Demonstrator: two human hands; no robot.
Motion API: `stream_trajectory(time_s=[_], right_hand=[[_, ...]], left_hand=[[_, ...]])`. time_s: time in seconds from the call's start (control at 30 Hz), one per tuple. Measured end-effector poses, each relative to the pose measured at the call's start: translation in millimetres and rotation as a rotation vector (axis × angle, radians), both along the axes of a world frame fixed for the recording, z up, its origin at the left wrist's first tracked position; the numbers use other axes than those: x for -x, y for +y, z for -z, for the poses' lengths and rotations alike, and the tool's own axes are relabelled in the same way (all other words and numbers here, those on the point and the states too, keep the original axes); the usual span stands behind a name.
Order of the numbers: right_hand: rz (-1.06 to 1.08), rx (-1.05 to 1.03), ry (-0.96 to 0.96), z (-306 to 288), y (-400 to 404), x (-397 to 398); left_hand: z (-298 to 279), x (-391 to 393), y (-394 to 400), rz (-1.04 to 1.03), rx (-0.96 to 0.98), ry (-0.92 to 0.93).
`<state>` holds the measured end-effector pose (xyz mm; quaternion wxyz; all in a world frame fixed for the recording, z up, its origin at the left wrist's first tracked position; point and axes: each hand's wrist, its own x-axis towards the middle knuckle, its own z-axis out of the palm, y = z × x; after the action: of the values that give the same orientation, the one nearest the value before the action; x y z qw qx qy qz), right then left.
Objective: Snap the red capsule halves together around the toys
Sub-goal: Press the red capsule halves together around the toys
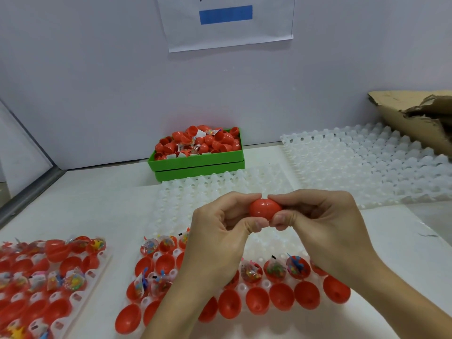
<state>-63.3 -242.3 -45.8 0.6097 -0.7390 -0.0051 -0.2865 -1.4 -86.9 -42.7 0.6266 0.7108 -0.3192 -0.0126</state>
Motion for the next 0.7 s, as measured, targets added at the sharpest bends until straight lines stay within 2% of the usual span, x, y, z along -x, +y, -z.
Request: stream_trajectory(time_s=[0.53, 0.7], right_hand=[[0.013, 0.158, -0.054, 8.1, 1.1, -2.4], [-0.090, 0.081, 0.001, 0.6, 4.4, 1.9]], left_hand=[[7.8, 1.3, -1.2, -0.148, -0.145, -0.316], [1.8, 2.1, -0.1, -0.212, -0.163, -0.469]])
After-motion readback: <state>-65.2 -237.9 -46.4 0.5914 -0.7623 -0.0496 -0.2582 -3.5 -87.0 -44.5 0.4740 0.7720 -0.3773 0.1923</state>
